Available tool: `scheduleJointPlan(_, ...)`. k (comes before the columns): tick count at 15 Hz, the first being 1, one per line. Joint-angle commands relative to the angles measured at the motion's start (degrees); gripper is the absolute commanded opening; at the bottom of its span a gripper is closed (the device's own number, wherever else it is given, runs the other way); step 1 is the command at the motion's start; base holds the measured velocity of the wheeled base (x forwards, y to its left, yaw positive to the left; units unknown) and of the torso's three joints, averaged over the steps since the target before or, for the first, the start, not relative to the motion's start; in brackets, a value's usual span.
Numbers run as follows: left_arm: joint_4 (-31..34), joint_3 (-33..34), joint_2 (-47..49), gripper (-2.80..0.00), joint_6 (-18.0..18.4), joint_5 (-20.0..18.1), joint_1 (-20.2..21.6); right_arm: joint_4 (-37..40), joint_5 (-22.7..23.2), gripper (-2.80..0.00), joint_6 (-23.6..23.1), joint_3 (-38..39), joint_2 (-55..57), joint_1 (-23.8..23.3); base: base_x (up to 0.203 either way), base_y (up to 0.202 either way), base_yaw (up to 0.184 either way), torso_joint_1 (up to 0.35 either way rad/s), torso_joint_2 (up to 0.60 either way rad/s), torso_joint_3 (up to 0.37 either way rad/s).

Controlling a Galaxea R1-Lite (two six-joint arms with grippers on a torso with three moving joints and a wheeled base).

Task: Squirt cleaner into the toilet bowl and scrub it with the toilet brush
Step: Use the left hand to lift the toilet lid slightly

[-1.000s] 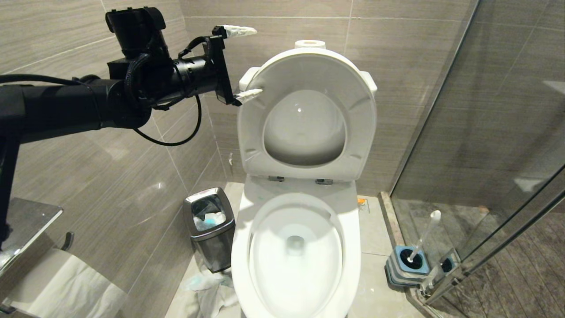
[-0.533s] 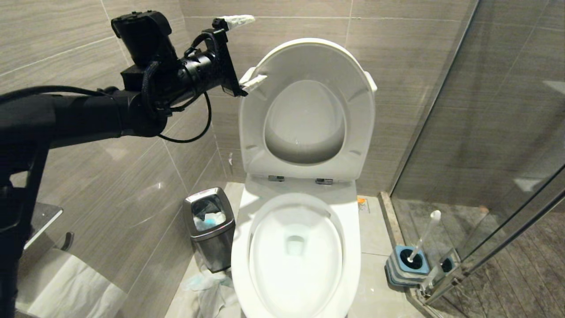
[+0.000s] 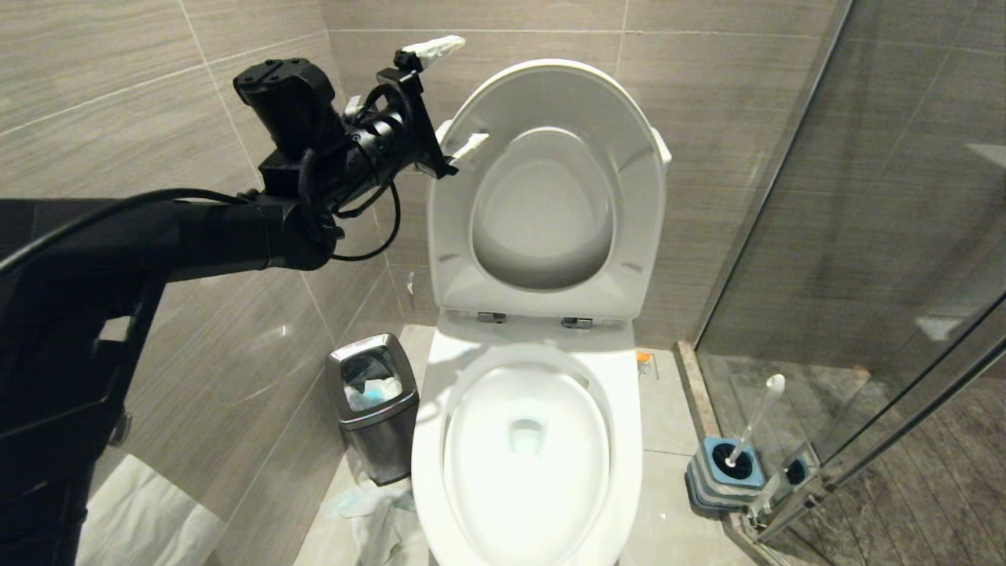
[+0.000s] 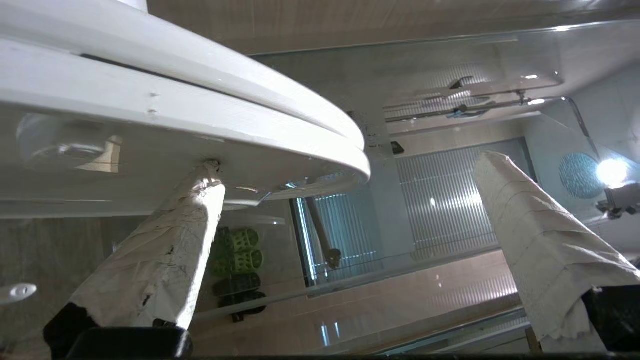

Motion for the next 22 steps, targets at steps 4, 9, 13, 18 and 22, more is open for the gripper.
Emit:
scheduleJointPlan(4,-5.6,-0.1,4.5,0.0,5.5,-0.2,0.1,0.0,0.0,-2.8,0.0,0.1,0.0,0.0,0.0,0.0,0.0,0.0,0.0,0.0)
scheduleJointPlan(9,-7.7,-0.1,5.8,0.0,10.8,-0.3,1.1,0.0,0.0,-2.8,0.0,0.1,0.0,0.0,0.0,0.0,0.0,0.0,0.0,0.0)
scheduleJointPlan(13,-8.0,-0.2,6.6,0.0,15.1,-0.3,1.8,0.0,0.0,-2.8,0.0,0.1,0.0,0.0,0.0,0.0,0.0,0.0,0.0,0.0)
scheduleJointPlan(18,-7.8,-0.3,8.5,0.0,15.9,-0.1,1.8,0.0,0.0,-2.8,0.0,0.1,0.0,0.0,0.0,0.0,0.0,0.0,0.0,0.0)
scheduleJointPlan(22,-8.0,-0.3,9.9,0.0,17.2,-0.1,1.8,0.0,0.0,-2.8,0.0,0.0,0.0,0.0,0.0,0.0,0.0,0.0,0.0,0.0)
